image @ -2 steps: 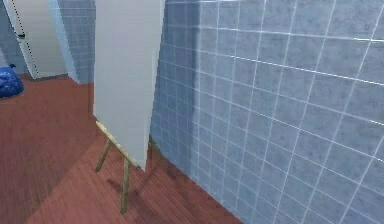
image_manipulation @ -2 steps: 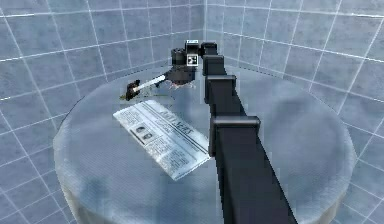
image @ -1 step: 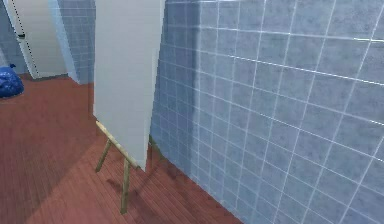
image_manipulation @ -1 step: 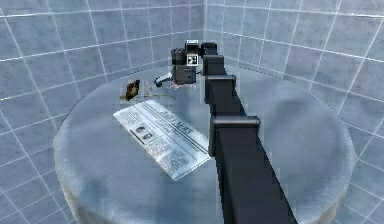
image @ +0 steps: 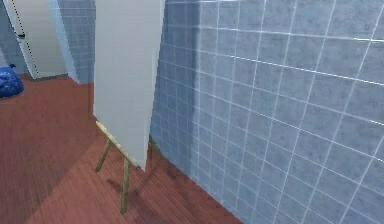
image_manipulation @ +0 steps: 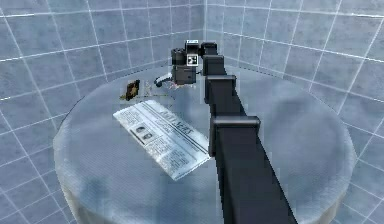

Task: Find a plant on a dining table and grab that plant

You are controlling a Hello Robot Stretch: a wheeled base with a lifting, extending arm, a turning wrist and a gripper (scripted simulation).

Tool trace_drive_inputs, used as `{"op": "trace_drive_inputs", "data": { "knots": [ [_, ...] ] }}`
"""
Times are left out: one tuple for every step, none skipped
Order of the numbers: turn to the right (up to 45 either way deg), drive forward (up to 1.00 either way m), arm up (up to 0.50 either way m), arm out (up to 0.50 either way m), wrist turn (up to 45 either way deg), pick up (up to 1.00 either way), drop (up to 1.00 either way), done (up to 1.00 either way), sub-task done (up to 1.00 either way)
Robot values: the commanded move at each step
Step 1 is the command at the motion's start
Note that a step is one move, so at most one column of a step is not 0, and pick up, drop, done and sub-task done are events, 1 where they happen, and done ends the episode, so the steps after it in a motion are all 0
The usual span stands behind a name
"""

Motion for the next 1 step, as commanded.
{"op": "trace_drive_inputs", "data": {
  "knots": [
    [0.0,0.00,0.00,0.00,0.0,0.00,0.00,1.00,0.00]
  ]
}}
